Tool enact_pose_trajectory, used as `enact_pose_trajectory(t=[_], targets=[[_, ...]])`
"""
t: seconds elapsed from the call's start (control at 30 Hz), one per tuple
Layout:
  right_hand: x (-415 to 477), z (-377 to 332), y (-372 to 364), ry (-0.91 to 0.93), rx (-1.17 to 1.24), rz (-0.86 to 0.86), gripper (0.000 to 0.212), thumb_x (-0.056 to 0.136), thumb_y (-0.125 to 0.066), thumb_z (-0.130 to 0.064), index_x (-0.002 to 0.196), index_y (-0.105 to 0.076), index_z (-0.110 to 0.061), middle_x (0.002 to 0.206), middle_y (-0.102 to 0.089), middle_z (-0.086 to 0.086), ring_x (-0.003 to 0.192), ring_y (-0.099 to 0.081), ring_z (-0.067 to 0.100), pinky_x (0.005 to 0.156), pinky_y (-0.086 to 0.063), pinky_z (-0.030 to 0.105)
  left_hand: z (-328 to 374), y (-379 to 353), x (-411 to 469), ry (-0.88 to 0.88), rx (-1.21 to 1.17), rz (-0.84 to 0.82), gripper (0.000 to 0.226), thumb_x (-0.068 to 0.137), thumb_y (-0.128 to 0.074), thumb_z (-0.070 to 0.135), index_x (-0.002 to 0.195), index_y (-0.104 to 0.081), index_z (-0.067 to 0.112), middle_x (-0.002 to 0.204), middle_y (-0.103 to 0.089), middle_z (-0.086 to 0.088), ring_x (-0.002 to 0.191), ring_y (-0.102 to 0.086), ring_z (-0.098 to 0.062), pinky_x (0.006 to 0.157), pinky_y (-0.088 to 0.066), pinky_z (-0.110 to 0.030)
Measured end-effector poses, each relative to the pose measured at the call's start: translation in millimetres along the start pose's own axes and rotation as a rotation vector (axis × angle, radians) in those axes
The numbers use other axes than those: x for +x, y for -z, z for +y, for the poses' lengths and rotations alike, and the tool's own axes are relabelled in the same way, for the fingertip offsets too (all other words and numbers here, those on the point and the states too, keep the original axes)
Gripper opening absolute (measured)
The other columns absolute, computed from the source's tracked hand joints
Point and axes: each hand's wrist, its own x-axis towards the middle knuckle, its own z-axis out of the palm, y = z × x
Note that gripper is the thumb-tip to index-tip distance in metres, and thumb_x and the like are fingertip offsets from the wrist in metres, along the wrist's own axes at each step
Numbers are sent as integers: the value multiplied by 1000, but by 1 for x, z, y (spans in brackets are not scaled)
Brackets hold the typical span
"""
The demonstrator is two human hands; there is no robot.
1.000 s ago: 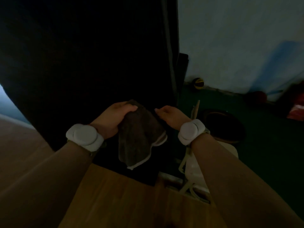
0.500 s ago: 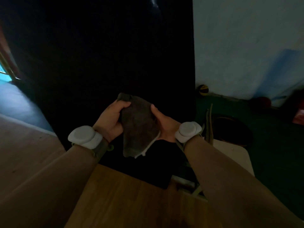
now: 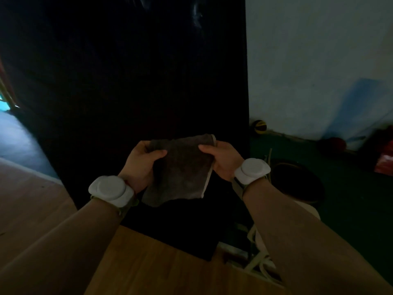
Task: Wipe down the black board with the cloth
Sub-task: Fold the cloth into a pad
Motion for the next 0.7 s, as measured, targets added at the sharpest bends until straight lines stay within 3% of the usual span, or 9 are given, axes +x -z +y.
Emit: enact_pose_trajectory(t=[0.1,0.2,0.23,0.33,0.43,0.53,0.6,0.7], targets=[[12,2,-3,-32,34,18,24,93,-51,1,115,-57,11,100,-61,18,99,-57,34,94,-46,42,-5,-3,12,10,-166,-15,35,85,-50,-12,112,-53,10,103,-60,-11,80,-68,-20,58,-55,-28],[26,10,1,-126,11,19,35,93,-53,-5,124,-53,12,120,-59,25,115,-55,38,100,-45,43,-14,-4,26,18,-247,-43,60,84,-44,-16,123,-49,29,117,-53,-6,93,-64,-22,60,-56,-31],[29,12,2,-153,-4,13,36,93,-54,-7,125,-53,11,119,-61,24,112,-57,38,96,-47,41,-16,-5,29,11,-259,-70,62,84,-42,-16,121,-51,33,117,-53,-6,90,-66,-21,61,-56,-31],[40,16,4,-191,7,18,33,92,-56,-9,119,-56,10,90,-65,14,79,-63,24,68,-51,29,-18,-5,37,7,-293,-138,62,85,-35,-16,115,-55,34,107,-57,-9,77,-71,-16,62,-56,-29],[50,18,0,-223,25,2,18,92,-56,-12,102,-63,1,83,-65,9,71,-63,18,61,-51,28,-17,-5,44,21,-298,-188,62,84,-32,-16,116,-55,32,101,-65,-9,81,-71,-17,64,-56,-30],[61,20,-7,-172,7,50,11,90,-58,-11,88,-64,-2,88,-65,11,74,-64,20,72,-53,30,-12,-5,55,35,-298,-230,62,84,-27,-17,118,-53,29,91,-73,-4,82,-71,-16,64,-56,-30],[66,19,-12,-139,41,67,13,88,-58,-6,92,-65,4,96,-64,16,88,-60,28,90,-48,38,-8,-1,60,36,-257,-280,64,83,-27,-17,121,-51,29,92,-73,-4,84,-70,-17,65,-56,-31],[69,18,-22,-112,84,28,20,89,-53,2,106,-61,8,102,-63,19,101,-59,36,94,-45,43,0,13,68,41,-206,-348,66,83,-28,-19,123,-52,28,94,-72,-5,86,-70,-19,66,-56,-31]])
